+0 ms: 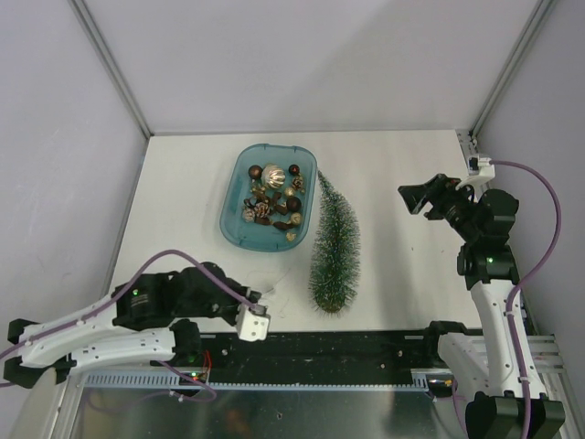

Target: Decorate the small christmas tree

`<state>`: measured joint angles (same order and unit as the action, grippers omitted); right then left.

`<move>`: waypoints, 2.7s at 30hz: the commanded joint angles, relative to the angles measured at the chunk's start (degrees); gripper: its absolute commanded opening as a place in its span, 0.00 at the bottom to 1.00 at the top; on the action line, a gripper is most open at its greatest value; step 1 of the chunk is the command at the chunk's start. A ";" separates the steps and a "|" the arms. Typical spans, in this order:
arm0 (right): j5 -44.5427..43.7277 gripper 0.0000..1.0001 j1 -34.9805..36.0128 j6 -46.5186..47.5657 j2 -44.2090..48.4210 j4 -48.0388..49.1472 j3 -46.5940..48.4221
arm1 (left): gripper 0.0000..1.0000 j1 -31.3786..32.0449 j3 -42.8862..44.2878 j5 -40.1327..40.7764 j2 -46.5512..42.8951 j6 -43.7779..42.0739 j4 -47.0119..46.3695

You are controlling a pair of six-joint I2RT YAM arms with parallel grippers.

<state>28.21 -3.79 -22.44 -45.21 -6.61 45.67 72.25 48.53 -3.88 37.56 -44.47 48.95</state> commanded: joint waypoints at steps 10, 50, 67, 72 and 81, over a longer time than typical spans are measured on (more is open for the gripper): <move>1.35 0.77 -0.55 -0.89 -0.56 1.27 2.74 | 0.00 0.28 5.63 19.85 -5.67 -3.94 14.69; 6.70 0.77 -0.26 -5.13 -3.91 5.79 2.12 | 0.00 -25.88 -22.48 12.75 -5.16 -38.71 -70.80; 9.24 0.79 4.50 -13.67 -10.15 22.44 -2.81 | 0.00 -36.87 -4.64 2.80 23.73 -15.99 -84.07; 10.03 0.80 7.66 -16.48 -14.02 28.26 -3.46 | 0.00 -36.19 0.49 6.54 29.82 -10.39 -85.55; 10.18 0.80 11.29 -21.69 -21.35 35.99 -4.30 | 0.00 -33.16 9.54 15.70 38.82 -0.74 -85.30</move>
<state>37.56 6.85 -40.34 -64.38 21.28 41.89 37.71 52.36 5.96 73.49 -52.34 -32.95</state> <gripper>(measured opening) 0.803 0.006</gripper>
